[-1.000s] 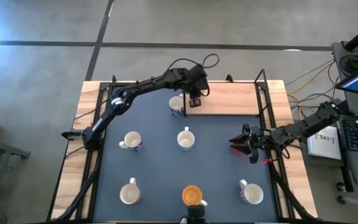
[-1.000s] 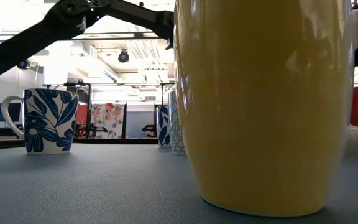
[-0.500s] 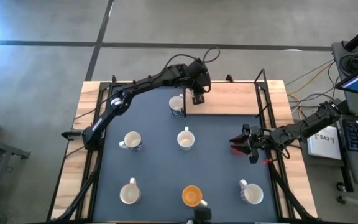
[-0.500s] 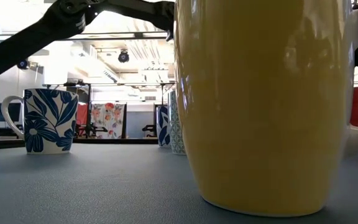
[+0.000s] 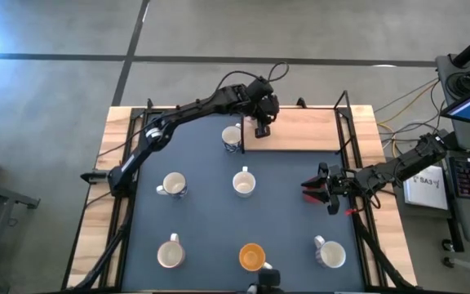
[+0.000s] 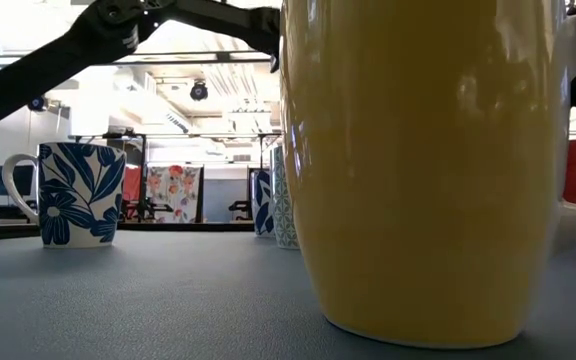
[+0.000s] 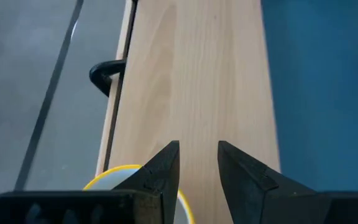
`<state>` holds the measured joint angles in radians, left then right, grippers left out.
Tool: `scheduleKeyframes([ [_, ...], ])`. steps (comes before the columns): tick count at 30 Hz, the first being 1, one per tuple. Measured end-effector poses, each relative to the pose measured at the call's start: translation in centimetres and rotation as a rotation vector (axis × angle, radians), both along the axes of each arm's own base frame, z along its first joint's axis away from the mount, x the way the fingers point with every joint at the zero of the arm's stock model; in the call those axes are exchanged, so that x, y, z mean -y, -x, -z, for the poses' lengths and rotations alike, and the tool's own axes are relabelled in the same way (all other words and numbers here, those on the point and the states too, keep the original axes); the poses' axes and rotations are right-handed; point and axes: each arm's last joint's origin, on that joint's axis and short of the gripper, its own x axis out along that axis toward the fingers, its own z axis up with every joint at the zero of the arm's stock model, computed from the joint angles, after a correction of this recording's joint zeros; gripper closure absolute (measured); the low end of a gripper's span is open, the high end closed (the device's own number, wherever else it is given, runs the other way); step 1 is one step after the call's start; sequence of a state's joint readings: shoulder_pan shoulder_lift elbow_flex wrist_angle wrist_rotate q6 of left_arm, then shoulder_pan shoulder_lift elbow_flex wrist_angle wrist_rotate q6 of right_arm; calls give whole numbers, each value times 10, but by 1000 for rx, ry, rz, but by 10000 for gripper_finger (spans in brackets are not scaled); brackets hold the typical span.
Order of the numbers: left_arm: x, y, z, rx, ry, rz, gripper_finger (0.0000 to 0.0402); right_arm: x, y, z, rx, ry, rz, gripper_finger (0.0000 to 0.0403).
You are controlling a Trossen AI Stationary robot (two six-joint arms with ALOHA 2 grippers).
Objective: Place coffee mugs
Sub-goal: Put the green mug on the shelf
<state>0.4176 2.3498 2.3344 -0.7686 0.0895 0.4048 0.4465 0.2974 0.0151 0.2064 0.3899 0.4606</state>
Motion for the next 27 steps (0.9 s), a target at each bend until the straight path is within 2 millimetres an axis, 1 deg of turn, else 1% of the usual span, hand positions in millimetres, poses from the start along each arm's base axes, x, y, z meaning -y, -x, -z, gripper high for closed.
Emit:
scheduleKeyframes([
  [3,-5,-3,15,-20,33,-10,309,0,0,0,-1,0,0,271],
  [7,-4,-3,19,-36,62,-9,309,0,0,0,-1,0,0,271],
  [12,-6,-3,20,-39,56,-15,310,0,0,0,0,0,0,271],
  [18,-17,2,20,-40,34,-46,310,0,0,0,-1,0,0,271],
  [27,-30,3,18,5,10,-67,310,0,0,0,0,0,0,271],
])
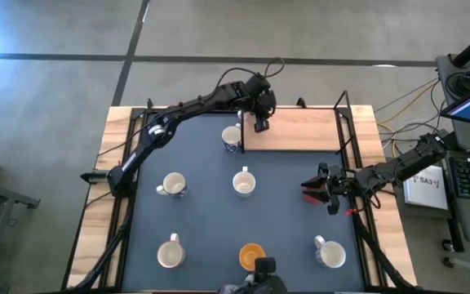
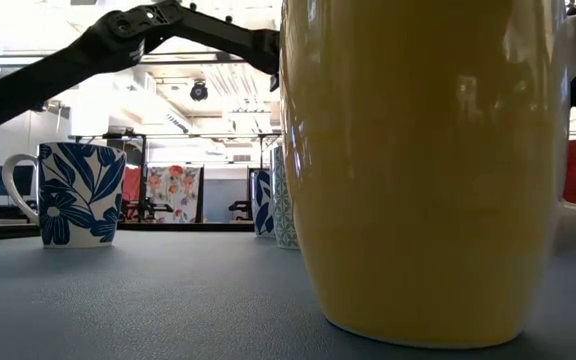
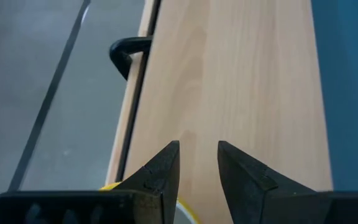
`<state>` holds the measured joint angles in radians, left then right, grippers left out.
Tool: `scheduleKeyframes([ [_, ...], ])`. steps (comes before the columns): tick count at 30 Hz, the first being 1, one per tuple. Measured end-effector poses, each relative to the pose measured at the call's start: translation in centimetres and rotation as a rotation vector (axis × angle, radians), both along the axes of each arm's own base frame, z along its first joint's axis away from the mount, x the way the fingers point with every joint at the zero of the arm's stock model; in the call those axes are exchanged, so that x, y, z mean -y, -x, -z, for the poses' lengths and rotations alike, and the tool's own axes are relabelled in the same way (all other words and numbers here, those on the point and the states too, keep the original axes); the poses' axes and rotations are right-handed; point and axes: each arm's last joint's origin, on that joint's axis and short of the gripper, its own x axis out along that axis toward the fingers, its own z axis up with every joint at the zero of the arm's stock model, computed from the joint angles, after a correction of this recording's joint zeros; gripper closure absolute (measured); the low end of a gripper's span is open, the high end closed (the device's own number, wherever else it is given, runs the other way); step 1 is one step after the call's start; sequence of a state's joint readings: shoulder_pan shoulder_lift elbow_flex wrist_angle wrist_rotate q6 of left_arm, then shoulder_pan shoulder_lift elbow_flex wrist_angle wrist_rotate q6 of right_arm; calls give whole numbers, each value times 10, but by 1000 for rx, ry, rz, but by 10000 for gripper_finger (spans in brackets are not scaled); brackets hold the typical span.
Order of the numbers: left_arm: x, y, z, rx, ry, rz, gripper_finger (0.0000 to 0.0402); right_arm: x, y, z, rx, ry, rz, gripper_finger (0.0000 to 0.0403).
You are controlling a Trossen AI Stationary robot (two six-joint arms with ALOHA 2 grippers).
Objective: Place coffee mugs
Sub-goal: Put the green mug on the shelf
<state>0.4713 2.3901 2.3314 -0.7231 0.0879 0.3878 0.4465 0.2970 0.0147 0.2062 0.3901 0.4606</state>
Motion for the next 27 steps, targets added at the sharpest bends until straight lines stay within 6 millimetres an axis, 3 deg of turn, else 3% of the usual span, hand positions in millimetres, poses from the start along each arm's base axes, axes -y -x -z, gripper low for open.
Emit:
scheduleKeyframes([
  [9,1,2,-14,47,16,50,310,0,0,0,0,0,0,271],
  [22,39,29,-57,-19,193,75,310,0,0,0,0,0,0,271],
  [27,54,40,-64,-102,243,79,310,0,0,0,0,0,0,271],
])
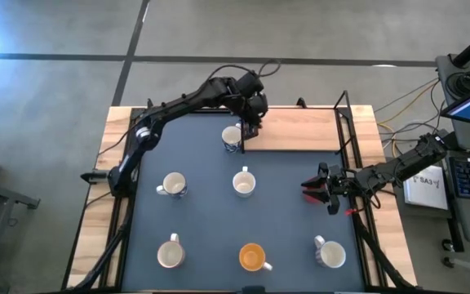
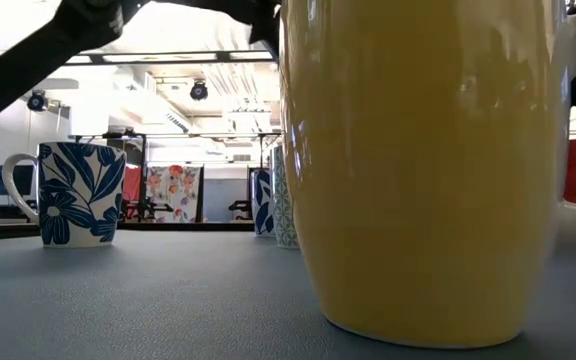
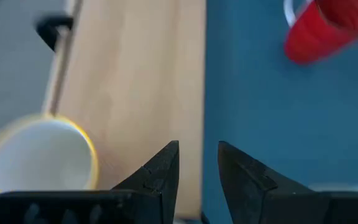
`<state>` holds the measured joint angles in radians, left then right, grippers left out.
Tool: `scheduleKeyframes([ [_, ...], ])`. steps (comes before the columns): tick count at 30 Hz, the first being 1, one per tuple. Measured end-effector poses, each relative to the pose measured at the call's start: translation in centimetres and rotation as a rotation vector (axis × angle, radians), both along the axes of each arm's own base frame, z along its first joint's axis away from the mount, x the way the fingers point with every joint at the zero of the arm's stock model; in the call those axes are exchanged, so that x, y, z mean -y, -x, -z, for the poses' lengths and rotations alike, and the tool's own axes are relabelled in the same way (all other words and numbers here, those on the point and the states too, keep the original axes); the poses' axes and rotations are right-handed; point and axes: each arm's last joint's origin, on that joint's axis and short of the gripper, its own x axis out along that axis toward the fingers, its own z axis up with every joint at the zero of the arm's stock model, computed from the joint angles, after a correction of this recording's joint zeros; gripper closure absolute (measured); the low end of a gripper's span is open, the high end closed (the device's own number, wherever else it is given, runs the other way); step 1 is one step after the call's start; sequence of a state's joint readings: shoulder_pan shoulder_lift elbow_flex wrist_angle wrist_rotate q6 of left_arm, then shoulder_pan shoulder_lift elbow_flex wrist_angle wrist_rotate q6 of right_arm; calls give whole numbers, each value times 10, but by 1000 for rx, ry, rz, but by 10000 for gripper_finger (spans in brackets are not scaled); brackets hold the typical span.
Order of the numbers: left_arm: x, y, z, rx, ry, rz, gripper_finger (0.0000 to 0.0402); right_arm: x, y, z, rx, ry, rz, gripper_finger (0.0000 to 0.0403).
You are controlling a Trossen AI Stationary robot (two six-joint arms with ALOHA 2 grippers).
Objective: Place coffee mugs
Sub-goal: Put the green mug on the shelf
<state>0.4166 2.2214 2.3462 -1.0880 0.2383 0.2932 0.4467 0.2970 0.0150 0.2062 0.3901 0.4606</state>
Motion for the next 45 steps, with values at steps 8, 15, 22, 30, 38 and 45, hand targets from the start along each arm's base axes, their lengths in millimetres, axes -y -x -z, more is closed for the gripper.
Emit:
scheduleKeyframes([
  [8,34,21,-13,-176,36,-20,310,0,0,0,0,0,0,271],
  [15,69,25,-20,-288,-46,-77,310,0,0,0,0,0,0,271],
  [22,87,33,-9,-352,-13,-105,296,0,0,0,0,0,0,271],
  [30,116,50,18,-239,54,-196,276,0,0,0,0,0,-1,271],
  [38,135,59,59,-185,128,-299,262,0,0,0,0,0,0,271],
  [45,150,56,70,-199,34,-332,261,0,0,0,0,0,0,271],
])
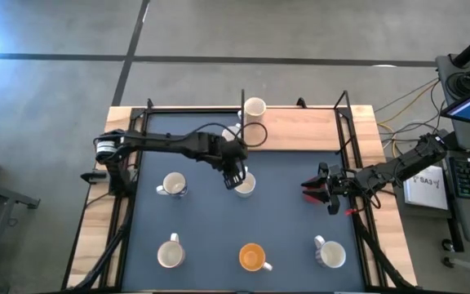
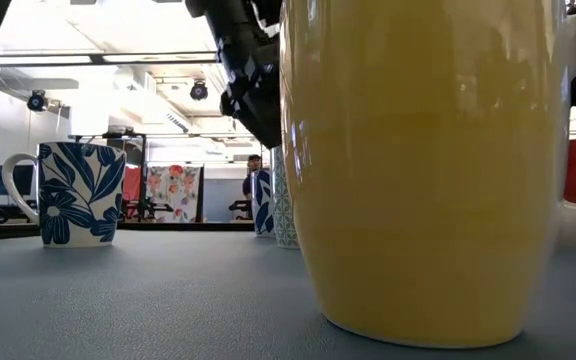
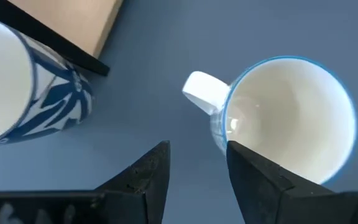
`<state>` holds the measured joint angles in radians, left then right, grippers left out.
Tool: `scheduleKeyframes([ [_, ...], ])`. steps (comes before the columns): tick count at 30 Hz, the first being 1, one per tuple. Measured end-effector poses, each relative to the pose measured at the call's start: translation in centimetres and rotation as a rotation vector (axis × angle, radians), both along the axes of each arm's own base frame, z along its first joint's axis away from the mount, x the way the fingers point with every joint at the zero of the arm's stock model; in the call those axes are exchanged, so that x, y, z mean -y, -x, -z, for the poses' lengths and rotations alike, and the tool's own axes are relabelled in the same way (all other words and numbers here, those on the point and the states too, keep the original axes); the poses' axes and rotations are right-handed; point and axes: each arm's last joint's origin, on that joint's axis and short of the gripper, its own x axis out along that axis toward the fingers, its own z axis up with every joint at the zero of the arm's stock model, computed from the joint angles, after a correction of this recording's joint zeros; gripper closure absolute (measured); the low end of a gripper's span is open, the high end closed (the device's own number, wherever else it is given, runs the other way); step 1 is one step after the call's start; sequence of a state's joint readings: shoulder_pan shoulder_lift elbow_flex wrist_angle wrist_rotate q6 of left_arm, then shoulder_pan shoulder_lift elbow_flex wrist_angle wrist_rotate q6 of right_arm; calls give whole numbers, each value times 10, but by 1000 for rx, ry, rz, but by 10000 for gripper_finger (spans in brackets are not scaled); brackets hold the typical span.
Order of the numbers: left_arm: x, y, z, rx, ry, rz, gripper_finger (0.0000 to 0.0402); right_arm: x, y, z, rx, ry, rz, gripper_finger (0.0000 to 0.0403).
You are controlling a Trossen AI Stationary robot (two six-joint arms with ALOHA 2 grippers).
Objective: Place coffee mugs
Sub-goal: Put the green mug on the shelf
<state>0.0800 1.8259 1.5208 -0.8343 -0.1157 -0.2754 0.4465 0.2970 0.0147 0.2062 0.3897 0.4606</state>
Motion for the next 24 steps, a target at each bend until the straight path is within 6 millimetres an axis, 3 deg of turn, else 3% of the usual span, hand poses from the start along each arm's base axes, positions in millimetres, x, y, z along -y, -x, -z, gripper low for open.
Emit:
scheduleKeyframes([
  [9,12,-1,2,11,15,-8,260,0,0,0,0,0,0,271],
  [18,12,-2,24,49,17,-31,234,0,0,0,0,0,0,271],
  [24,12,-2,34,71,6,-1,250,0,0,0,0,0,0,271],
])
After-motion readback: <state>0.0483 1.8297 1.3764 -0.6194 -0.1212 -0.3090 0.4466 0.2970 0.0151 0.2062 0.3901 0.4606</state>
